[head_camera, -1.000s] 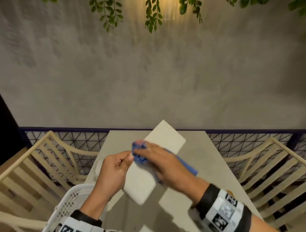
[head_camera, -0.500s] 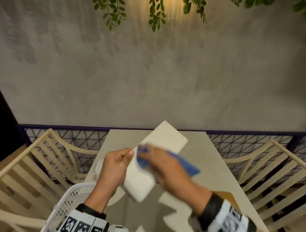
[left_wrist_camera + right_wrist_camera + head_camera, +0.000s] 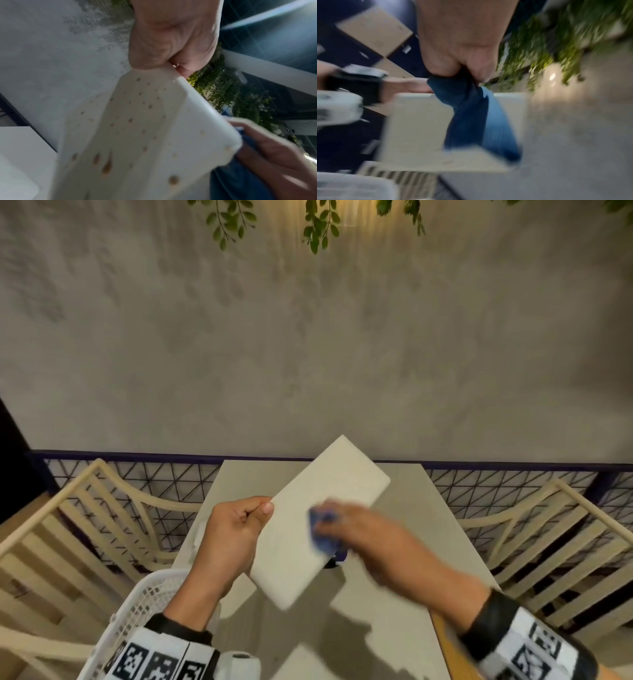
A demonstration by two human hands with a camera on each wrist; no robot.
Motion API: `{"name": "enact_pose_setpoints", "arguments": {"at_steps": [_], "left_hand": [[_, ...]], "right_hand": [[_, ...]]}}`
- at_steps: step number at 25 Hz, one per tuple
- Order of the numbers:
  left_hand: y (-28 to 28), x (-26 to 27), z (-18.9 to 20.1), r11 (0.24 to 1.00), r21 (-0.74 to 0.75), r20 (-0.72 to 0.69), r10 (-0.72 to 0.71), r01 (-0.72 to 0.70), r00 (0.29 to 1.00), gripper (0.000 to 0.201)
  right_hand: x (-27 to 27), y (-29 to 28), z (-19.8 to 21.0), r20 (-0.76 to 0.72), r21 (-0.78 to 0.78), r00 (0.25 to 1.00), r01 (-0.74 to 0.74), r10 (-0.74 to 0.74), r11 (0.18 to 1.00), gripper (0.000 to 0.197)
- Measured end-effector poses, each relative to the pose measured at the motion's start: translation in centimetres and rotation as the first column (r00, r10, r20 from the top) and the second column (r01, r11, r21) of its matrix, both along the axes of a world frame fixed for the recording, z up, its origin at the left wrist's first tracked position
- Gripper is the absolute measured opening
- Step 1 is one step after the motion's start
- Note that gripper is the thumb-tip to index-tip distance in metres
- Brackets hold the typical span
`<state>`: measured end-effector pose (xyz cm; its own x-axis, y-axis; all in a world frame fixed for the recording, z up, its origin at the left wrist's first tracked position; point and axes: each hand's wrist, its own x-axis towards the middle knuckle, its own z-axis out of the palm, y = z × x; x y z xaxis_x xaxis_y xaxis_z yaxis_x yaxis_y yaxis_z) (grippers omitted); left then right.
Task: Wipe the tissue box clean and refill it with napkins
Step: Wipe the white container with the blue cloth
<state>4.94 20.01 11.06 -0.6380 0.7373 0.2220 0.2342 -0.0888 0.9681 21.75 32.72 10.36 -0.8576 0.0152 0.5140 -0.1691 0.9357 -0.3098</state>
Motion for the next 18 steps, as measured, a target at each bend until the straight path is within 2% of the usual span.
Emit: {"name": "enact_pose_setpoints", "arguments": {"at_steps": [1,2,3,4,5,6,7,8,9,11,12,13,14,15,16,18], "left_hand": [[0.1,0.1,0.0,1.000,-0.009,0.000,0.003,-0.003,1.000,0.029],[0.2,0.3,-0.1,1.000,-0.009,-0.002,-0.001,0.001,1.000,0.030],[0.4,0.5,-0.1,1.000,0.002,0.001,-0.005,0.005,1.000,0.032],[0.5,0.6,-0.1,1.000,0.012,0.001,-0.009,0.009,1.000,0.033],[0.5,0.7,-0.1,1.000,0.021,-0.006,-0.014,0.014,1.000,0.032],[0.3,0.7,0.0,0.999,0.032,-0.019,-0.023,0.023,1.000,0.033],[-0.1,0.8,0.1,0.998,0.045,-0.033,-0.030,0.031,0.999,0.034],[-0.5,0.8,0.2,0.997,0.060,-0.044,-0.036,0.039,0.998,0.037],[-0.9,0.9,0.3,0.996,0.074,-0.055,-0.044,0.048,0.998,0.039],[-1.8,1.3,0.7,0.993,0.093,-0.075,-0.062,0.069,0.995,0.036],[-2.3,1.4,1.0,0.991,0.102,-0.083,-0.080,0.088,0.993,0.030],[-2.7,1.3,1.1,0.987,0.116,-0.083,-0.103,0.113,0.991,0.024],[-3.2,1.1,1.2,0.981,0.137,-0.072,-0.131,0.140,0.989,0.019],[-3.6,0.6,1.2,0.972,0.162,-0.061,-0.161,0.169,0.985,0.017],[-4.0,0.2,1.1,0.964,0.184,-0.051,-0.188,0.194,0.981,0.016],[-4.4,-0.4,0.6,0.944,0.225,-0.017,-0.243,0.240,0.970,0.019]], "right_hand": [[0.1,0.9,0.8,-0.045,-0.023,0.986,0.157,-0.158,0.987,0.037],[-0.4,0.8,0.8,-0.048,-0.049,0.973,0.222,-0.224,0.974,0.041],[-1.3,-0.7,0.9,-0.007,-0.066,0.984,0.176,-0.177,0.982,0.036],[-2.0,-3.1,0.4,0.041,-0.034,0.999,0.033,-0.032,0.999,0.027],[-2.2,-5.3,0.0,0.066,0.026,0.994,-0.094,0.092,0.995,0.022],[-2.0,-5.5,-0.3,0.068,0.120,0.987,-0.154,0.147,0.981,0.022],[-1.3,-4.3,0.4,0.047,0.162,0.989,-0.143,0.137,0.976,0.028],[-0.8,-2.3,1.4,-0.037,0.171,0.996,-0.070,0.078,0.983,0.036],[-0.3,-0.2,2.4,-0.122,0.126,0.992,0.055,-0.040,0.991,0.042],[0.1,3.0,4.5,-0.198,-0.054,0.932,0.298,-0.302,0.953,0.038],[0.3,4.2,5.0,-0.147,-0.179,0.906,0.369,-0.396,0.912,0.032],[0.5,5.1,5.3,-0.052,-0.329,0.907,0.380,-0.418,0.865,0.028],[0.8,5.6,5.5,0.033,-0.512,0.931,0.329,-0.364,0.794,0.027],[1.2,5.8,5.8,0.059,-0.684,0.961,0.236,-0.270,0.690,0.026],[1.6,5.7,6.1,0.046,-0.776,0.980,0.158,-0.195,0.610,0.025],[1.8,5.2,6.7,-0.001,-0.803,0.996,0.054,-0.091,0.593,0.028]]}}
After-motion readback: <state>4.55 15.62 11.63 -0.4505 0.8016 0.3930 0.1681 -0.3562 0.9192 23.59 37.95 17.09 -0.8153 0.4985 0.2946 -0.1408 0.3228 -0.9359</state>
